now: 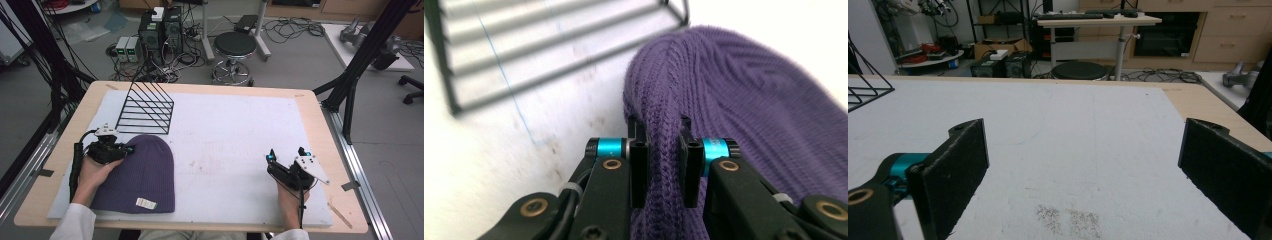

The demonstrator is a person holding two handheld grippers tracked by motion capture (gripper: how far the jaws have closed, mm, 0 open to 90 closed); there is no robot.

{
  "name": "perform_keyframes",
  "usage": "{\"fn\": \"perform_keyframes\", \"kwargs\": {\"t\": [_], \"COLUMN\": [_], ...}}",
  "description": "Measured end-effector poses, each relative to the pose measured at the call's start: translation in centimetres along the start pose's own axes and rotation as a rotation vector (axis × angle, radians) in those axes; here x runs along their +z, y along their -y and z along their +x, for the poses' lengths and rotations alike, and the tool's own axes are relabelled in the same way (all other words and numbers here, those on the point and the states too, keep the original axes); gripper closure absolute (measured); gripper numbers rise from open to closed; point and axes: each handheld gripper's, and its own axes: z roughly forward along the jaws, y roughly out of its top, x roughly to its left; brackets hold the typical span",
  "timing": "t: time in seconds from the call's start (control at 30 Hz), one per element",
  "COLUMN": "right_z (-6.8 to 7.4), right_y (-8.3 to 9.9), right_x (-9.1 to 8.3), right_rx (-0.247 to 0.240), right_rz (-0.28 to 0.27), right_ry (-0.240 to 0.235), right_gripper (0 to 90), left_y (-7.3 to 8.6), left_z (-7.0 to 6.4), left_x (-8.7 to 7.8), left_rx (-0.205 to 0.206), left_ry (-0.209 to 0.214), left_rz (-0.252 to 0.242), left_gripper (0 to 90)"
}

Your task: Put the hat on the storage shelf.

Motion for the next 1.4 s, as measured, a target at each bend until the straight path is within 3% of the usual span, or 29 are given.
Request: {"fn": "perform_keyframes", "kwargs": {"t": [0.07, 0.1, 0.13, 0.17, 0.23, 0.27, 0.33, 0.37, 0.43, 0.47, 0.57, 0.63, 0.67, 0.77, 0.8, 0.83, 0.87, 0.9, 0.93, 0.97, 1.03, 1.07, 1.13, 1.4], "right_z": [0.0, 0.0, 0.0, 0.0, 0.1, 0.0, 0.0, 0.0, 0.0, 0.0, 0.0, 0.0, 0.0, 0.0, 0.0, 0.0, -0.1, -0.1, -0.1, -0.1, -0.2, -0.2, -0.2, -0.3], "right_y": [0.0, 0.0, 0.0, 0.0, 0.0, 0.0, 0.0, 0.0, 0.0, 0.0, 0.0, 0.0, 0.0, 0.0, 0.0, 0.0, 0.0, 0.0, 0.0, 0.0, 0.0, 0.0, -0.1, -0.1], "right_x": [0.0, 0.0, 0.0, -0.1, -0.1, -0.1, -0.1, -0.1, -0.1, -0.1, -0.1, -0.2, -0.2, -0.1, -0.2, -0.2, -0.2, -0.2, -0.2, -0.2, -0.3, -0.3, -0.4, -0.5], "right_rx": [0.003, -0.001, 0.002, 0.002, 0.002, 0.002, 0.001, 0.0, 0.0, 0.001, 0.002, -0.001, 0.0, 0.001, 0.006, 0.006, 0.004, 0.008, 0.008, 0.011, 0.018, 0.019, 0.021, 0.028], "right_rz": [0.001, 0.0, 0.002, 0.001, -0.001, -0.001, -0.001, -0.001, -0.001, -0.001, -0.01, -0.014, -0.015, -0.016, -0.014, -0.015, -0.018, -0.02, -0.022, -0.021, -0.023, -0.025, -0.043, -0.062], "right_ry": [0.0, -0.001, 0.0, 0.0, 0.0, -0.001, -0.002, -0.003, -0.004, -0.003, -0.01, -0.009, -0.011, -0.012, -0.011, -0.012, -0.012, -0.011, -0.009, -0.01, -0.01, -0.013, -0.025, -0.028], "right_gripper": [5.1, 5.1, 5.1, 5.1, 5.1, 5.1, 5.1, 5.1, 5.1, 5.1, 5.1, 5.1, 5.1, 5.1, 5.1, 5.1, 5.1, 5.1, 5.1, 5.1, 5.1, 5.1, 5.1, 5.1], "left_y": [-0.1, -0.1, 0.0, 0.0, 0.2, 0.5, 0.6, 0.7, 0.7, 0.6, -0.3, -0.5, -1.1, -2.0, -2.0, -2.4, -2.4, -2.8, -2.8, -3.1, -3.4, -3.4, -3.9, -4.9], "left_z": [-0.9, -0.9, -1.5, -1.5, -1.8, -2.2, -2.4, -3.1, -3.3, -3.8, -5.0, -5.3, -6.2, -7.5, -7.5, -7.9, -7.9, -8.4, -8.4, -8.8, -9.1, -9.1, -9.4, -9.9], "left_x": [-1.0, -1.0, -1.7, -1.7, -2.3, -2.9, -3.1, -3.7, -3.9, -4.3, -5.2, -5.5, -6.2, -7.3, -7.3, -7.8, -7.8, -8.4, -8.4, -8.9, -9.3, -9.3, -9.9, -10.4], "left_rx": [0.051, 0.051, 0.1, 0.1, 0.114, 0.126, 0.13, 0.154, 0.162, 0.174, 0.232, 0.243, 0.274, 0.32, 0.32, 0.334, 0.334, 0.345, 0.345, 0.364, 0.369, 0.369, 0.365, 0.387], "left_ry": [-0.019, -0.019, -0.041, -0.041, -0.05, -0.061, -0.074, -0.097, -0.103, -0.094, -0.089, -0.092, -0.108, -0.148, -0.148, -0.164, -0.164, -0.18, -0.18, -0.212, -0.235, -0.235, -0.232, -0.218], "left_rz": [-0.069, -0.069, -0.153, -0.153, -0.227, -0.294, -0.323, -0.38, -0.4, -0.442, -0.502, -0.52, -0.572, -0.669, -0.669, -0.721, -0.721, -0.774, -0.774, -0.831, -0.881, -0.881, -0.927, -0.941], "left_gripper": [80.4, 80.3, 80.3, 80.3, 80.2, 80.3, 80.2, 80.2, 80.1, 79.9, 79.9, 79.9, 79.9, 79.9, 79.9, 79.9, 79.9, 79.9, 80.0, 79.9, 79.9, 80.0, 79.9, 79.5]}}
